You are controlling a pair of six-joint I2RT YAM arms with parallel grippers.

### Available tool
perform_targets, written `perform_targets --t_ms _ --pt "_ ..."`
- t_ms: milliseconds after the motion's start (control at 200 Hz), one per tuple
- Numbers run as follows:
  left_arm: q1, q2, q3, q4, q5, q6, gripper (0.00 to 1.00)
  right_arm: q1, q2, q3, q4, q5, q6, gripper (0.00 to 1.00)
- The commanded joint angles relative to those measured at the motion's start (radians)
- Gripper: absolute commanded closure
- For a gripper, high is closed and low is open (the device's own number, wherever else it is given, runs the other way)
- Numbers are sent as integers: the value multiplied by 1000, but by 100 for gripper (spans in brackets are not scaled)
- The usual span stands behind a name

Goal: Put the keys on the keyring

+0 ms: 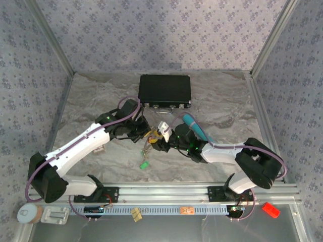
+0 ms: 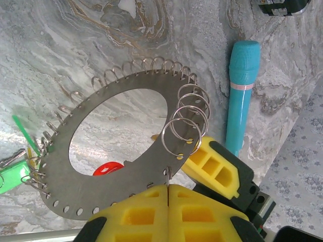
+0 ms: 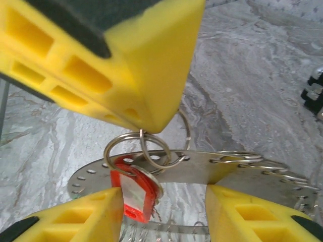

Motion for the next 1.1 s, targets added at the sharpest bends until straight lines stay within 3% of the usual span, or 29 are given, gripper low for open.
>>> perform_targets --t_ms 0,295,445,830,975,1094 --pt "8 -19 39 -16 18 -29 100 -6 13 23 52 -75 18 55" --pt "10 -31 15 5 19 -47 100 -37 -12 3 26 -97 27 89" --pt "14 -18 3 46 36 -71 100 -70 -40 -25 -30 -108 29 100" --pt "26 -6 -4 54 38 -143 100 -80 -55 -45 -94 -87 0 100" --pt "25 6 -3 51 51 -168 100 -61 -118 -46 -105 -38 -52 69" --pt "23 12 -3 49 56 -181 100 -29 -189 -73 -85 38 -136 65"
